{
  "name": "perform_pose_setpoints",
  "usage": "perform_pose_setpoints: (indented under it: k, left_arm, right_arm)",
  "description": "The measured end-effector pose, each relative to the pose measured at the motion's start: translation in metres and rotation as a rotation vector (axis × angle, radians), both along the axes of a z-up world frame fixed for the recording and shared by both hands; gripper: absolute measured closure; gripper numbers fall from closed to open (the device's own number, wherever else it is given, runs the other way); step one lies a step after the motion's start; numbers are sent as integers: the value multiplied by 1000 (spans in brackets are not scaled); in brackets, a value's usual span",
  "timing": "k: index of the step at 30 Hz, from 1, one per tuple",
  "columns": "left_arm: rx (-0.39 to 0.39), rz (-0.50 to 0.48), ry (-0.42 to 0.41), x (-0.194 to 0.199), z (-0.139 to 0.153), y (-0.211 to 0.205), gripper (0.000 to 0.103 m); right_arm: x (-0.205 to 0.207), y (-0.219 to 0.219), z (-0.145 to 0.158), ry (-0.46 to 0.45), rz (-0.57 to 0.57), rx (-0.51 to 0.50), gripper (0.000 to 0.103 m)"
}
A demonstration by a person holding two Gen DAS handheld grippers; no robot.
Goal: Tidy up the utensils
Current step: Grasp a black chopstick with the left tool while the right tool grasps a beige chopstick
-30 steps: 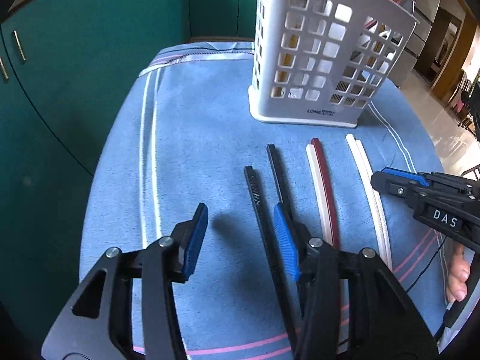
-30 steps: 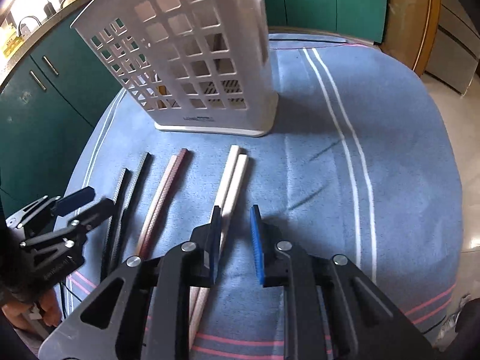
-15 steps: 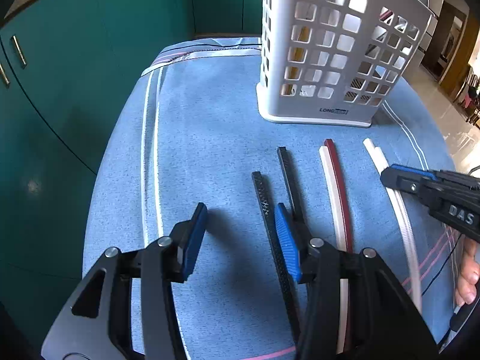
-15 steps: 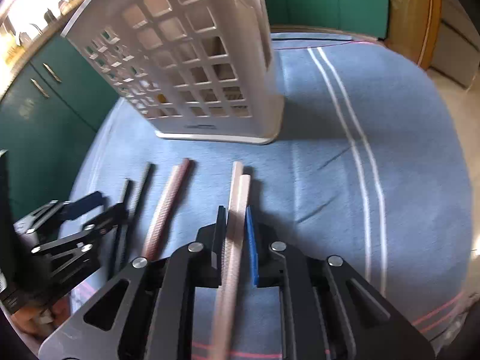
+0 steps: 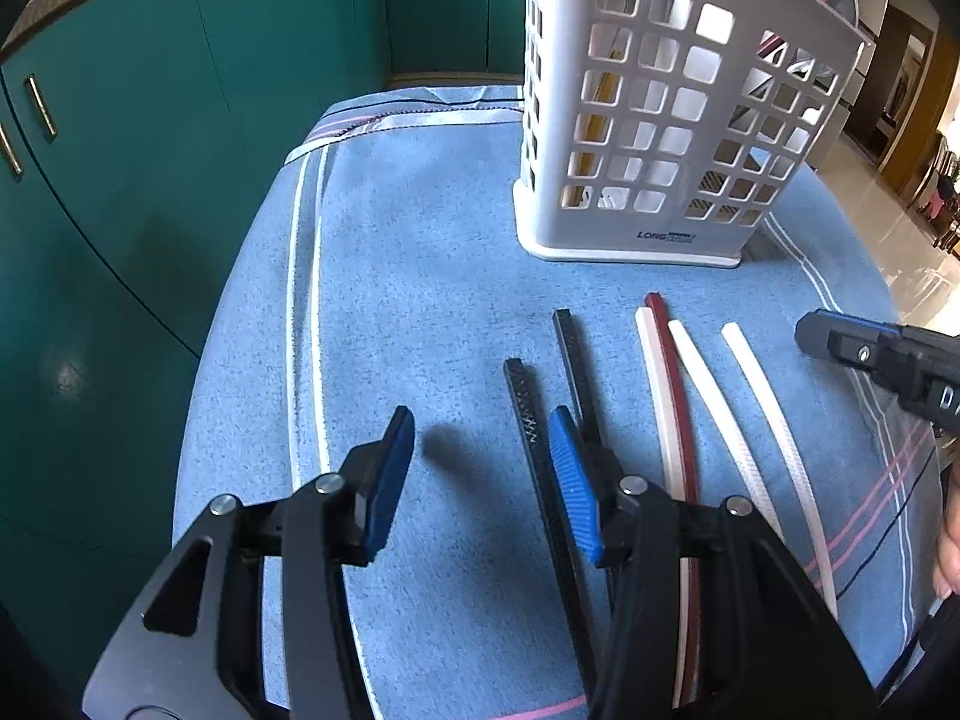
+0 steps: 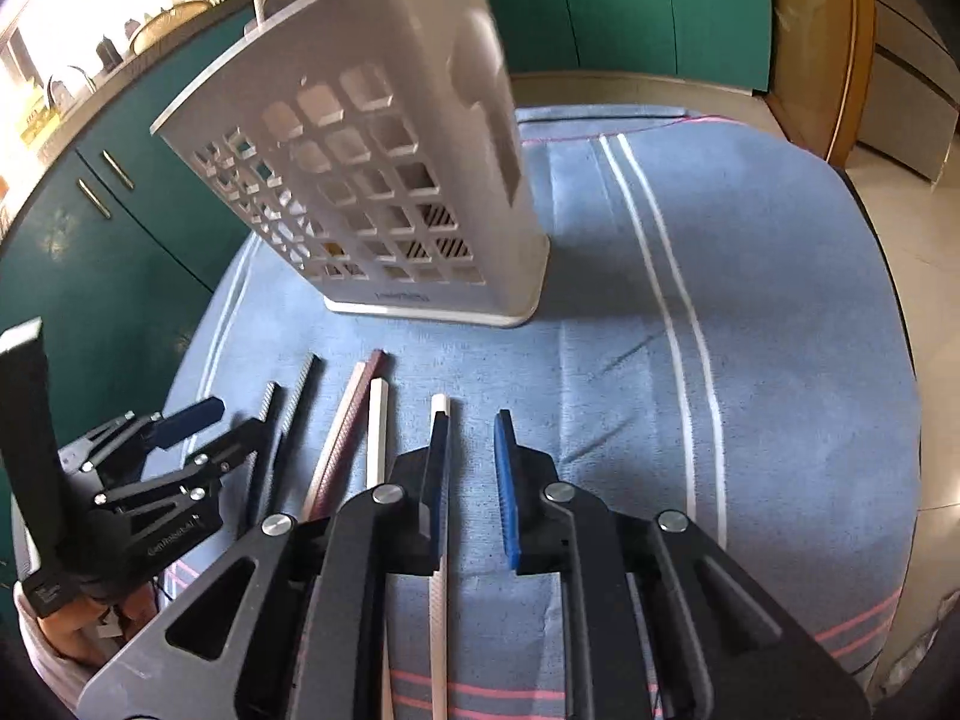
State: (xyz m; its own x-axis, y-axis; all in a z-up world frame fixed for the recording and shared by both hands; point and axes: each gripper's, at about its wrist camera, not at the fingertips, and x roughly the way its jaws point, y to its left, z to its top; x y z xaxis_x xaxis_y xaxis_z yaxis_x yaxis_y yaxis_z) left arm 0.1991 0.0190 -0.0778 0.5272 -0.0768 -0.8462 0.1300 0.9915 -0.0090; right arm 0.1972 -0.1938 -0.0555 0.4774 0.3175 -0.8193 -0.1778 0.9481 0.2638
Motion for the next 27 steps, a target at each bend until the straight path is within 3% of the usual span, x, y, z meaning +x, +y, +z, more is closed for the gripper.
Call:
perform_pose_setpoints:
  k: [6, 12, 17, 27]
  left_arm:
    - [29, 3, 11, 12, -6, -6, 55]
    - [57, 15, 29, 24, -6, -9, 50]
    - [69, 6, 40, 24, -4, -14, 56]
    - [89, 8, 59, 15, 1, -22, 56]
  right_arm:
    - [0, 29, -21, 46, 55, -73, 88]
    - [3, 45, -19, 27, 58, -158, 88]
    - [3, 52, -16, 25, 65, -191, 88]
    - [3, 71, -20, 12, 79, -245, 88]
